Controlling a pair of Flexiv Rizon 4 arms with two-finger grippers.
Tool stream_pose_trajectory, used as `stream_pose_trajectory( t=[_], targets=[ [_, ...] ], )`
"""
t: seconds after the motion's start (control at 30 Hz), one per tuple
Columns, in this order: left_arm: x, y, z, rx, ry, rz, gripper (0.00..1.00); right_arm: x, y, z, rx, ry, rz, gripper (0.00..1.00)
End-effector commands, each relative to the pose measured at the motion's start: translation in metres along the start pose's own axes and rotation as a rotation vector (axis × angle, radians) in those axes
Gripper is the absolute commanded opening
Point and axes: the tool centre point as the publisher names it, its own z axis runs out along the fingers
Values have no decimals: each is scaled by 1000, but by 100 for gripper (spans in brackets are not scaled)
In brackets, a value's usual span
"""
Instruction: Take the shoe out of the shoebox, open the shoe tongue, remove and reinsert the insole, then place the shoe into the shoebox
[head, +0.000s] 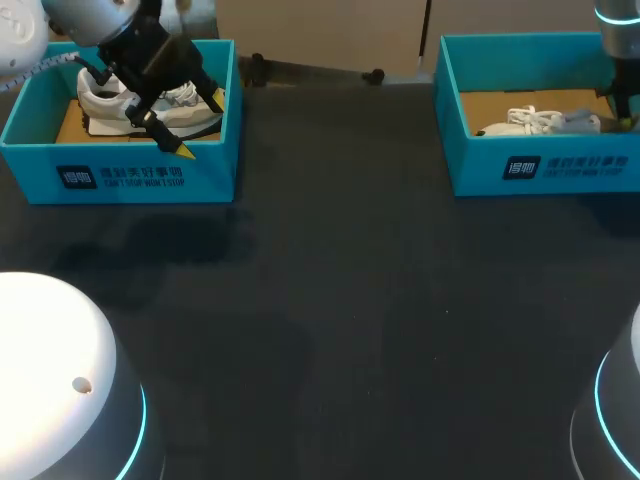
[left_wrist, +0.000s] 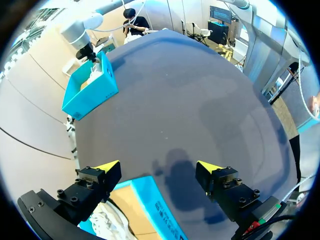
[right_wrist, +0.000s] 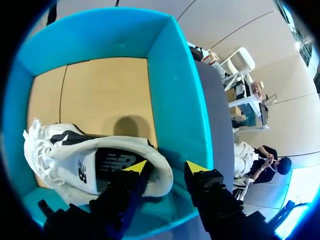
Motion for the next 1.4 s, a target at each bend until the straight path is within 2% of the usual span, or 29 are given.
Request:
stream_pose_trajectory(
  t=[0.03, 0.23, 0.5, 0.7, 0.93, 1.4],
  targets=[
    [0, 0, 0, -2, 1, 0, 100, -2, -9, -15, -19, 3, 5, 47],
    [0, 0, 0, -2, 1, 0, 100, 3, -18, -37, -26, 61, 33, 47],
    [0, 0, 0, -2, 1, 0, 100, 11, -30, -76, -56, 75, 0, 49],
    [0, 0, 0, -2, 1, 0, 100, 22, -45, -100, -63, 101, -17, 54],
    [0, 0, 0, -2, 1, 0, 100, 41, -64, -121, -60, 132, -37, 62],
    [0, 0, 0, -2, 1, 0, 100, 77, -100, -148, -59, 224, -52, 66]
  ],
)
